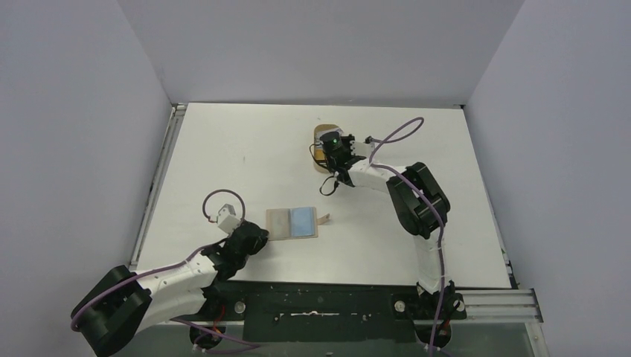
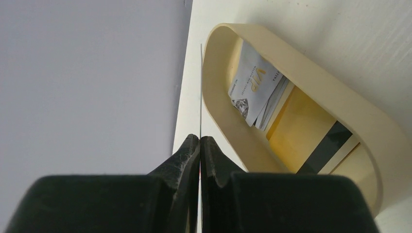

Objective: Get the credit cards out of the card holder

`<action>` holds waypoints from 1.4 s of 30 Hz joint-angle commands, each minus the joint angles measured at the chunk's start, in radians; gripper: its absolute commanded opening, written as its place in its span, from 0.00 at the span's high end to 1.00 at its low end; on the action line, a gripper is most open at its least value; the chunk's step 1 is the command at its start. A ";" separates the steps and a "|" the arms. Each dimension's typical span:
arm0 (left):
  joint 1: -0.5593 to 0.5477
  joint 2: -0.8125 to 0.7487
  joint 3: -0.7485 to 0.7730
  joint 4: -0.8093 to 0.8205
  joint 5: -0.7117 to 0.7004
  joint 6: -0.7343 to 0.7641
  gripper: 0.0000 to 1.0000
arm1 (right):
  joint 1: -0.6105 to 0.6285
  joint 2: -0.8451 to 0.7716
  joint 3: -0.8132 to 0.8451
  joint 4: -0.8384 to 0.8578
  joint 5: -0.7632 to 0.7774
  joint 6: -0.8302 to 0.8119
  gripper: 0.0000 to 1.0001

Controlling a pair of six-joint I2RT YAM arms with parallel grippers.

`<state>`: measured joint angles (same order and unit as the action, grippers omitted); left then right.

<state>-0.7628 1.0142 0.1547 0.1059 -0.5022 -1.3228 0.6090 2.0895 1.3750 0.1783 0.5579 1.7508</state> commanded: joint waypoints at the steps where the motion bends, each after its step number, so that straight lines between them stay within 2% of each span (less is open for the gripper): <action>1: 0.015 0.011 0.019 -0.004 0.020 0.023 1.00 | -0.002 0.015 0.065 0.031 0.030 0.038 1.00; 18: 0.043 -0.022 0.009 -0.030 0.029 0.031 1.00 | -0.013 0.100 0.137 -0.014 0.037 0.071 1.00; 42: 0.069 0.013 0.020 -0.034 0.045 0.039 1.00 | -0.037 0.190 0.237 -0.092 0.044 0.080 1.00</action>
<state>-0.7048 1.0115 0.1581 0.1028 -0.4587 -1.3041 0.5766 2.2669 1.5604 0.0910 0.5549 1.8202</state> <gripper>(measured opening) 0.007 0.022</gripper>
